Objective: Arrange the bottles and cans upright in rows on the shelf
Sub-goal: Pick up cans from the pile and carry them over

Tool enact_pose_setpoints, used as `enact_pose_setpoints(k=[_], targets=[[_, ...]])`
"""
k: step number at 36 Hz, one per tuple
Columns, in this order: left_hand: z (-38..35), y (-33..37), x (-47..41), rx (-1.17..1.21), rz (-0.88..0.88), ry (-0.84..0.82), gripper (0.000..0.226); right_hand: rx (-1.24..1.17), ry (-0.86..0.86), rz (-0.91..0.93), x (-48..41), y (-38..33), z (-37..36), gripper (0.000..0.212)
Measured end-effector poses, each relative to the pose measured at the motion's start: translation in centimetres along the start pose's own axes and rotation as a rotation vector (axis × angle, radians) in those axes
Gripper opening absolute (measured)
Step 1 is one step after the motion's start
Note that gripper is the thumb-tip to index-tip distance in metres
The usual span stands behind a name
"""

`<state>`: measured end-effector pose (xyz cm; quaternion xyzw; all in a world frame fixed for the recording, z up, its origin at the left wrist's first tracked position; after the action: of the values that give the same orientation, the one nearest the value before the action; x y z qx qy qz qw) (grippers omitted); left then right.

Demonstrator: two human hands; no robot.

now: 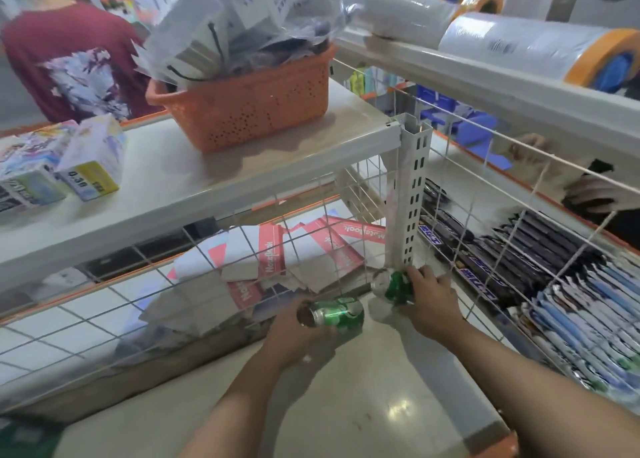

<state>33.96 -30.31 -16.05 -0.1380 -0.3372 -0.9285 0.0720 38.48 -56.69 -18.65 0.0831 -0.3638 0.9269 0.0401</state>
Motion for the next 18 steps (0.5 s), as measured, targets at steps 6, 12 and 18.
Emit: enact_pose_setpoints(k=[6,12,18], targets=[[2.0,0.6,0.7,-0.127,-0.084,0.004,0.052,-0.443,-0.165,0.067,0.8,-2.0,-1.8,0.066],[1.3,-0.2,2.5,0.004,-0.08,0.122,0.049,-0.523,-0.279,0.044,2.9,-2.1,-3.8,0.071],[-1.5,-2.1,2.5,0.182,-0.085,0.103,0.069,-0.596,-0.261,0.043,3.0,-1.4,-4.9,0.071]])
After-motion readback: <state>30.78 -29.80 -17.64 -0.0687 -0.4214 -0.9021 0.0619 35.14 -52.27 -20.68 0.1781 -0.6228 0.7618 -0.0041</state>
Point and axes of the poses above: each hand's wrist, its own x-axis away from the middle knuckle, its own z-axis out of the back of the hand, y = z × x, the point moved 1 cm from there along -x, towards the middle knuckle, and after that the axes turned 15 degrees about -x, right-handed, at the moved point
